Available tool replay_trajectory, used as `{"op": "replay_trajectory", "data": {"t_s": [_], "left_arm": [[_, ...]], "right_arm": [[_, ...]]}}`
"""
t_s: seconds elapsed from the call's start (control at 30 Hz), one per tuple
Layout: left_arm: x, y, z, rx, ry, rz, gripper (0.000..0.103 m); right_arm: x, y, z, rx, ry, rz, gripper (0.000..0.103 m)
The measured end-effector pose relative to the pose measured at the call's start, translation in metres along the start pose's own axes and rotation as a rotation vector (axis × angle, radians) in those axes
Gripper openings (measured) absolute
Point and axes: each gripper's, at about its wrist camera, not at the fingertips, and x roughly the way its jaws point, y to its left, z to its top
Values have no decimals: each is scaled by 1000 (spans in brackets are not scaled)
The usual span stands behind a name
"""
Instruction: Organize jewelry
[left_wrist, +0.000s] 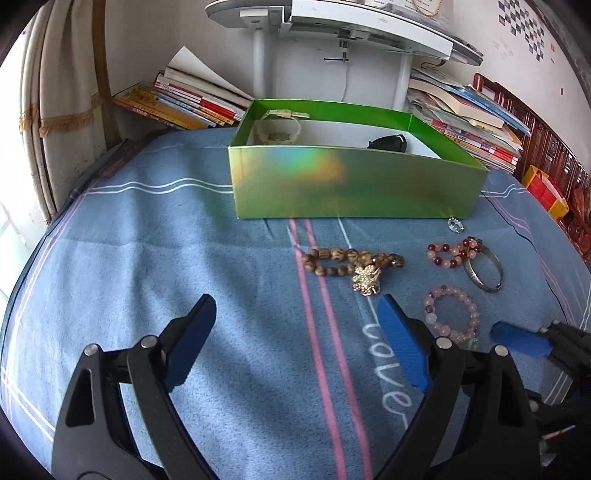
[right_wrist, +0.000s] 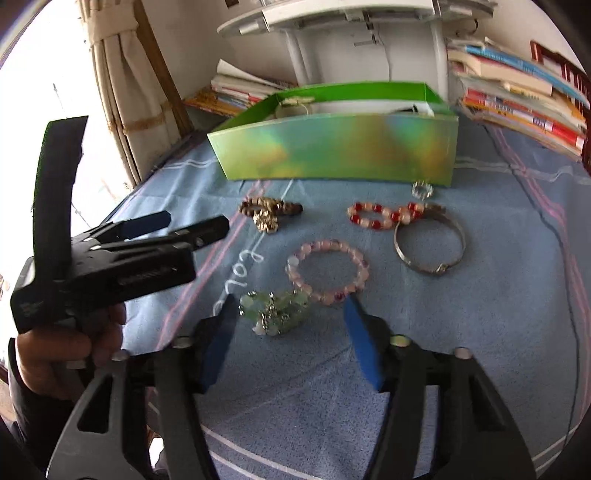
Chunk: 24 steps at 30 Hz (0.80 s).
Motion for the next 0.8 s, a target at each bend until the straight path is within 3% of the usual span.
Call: {"op": "replay_trajectory", "data": {"t_s": [0.17, 0.23, 0.3, 0.33, 0.57, 0.8], "left_arm": [[-1, -1, -3, 8, 1, -13, 88], [0, -3, -3, 14, 6, -16, 88], [0, -6, -3, 19, 8, -25, 88], [0, -7, -3, 23, 11, -31, 88], [0, -34, -2, 76, 19, -83, 88], [8, -70, -4, 123, 52, -139, 88]], "right_arm": [[10, -1, -1, 13, 22, 37, 33], [11, 0, -2, 13, 22, 49, 22], [10, 0, -2, 14, 15, 63, 18], [8, 0, -3, 9, 2, 64, 6], [-22, -8, -2, 11, -45, 80, 6], [-66, -31, -1, 29, -119, 31, 6]]}}
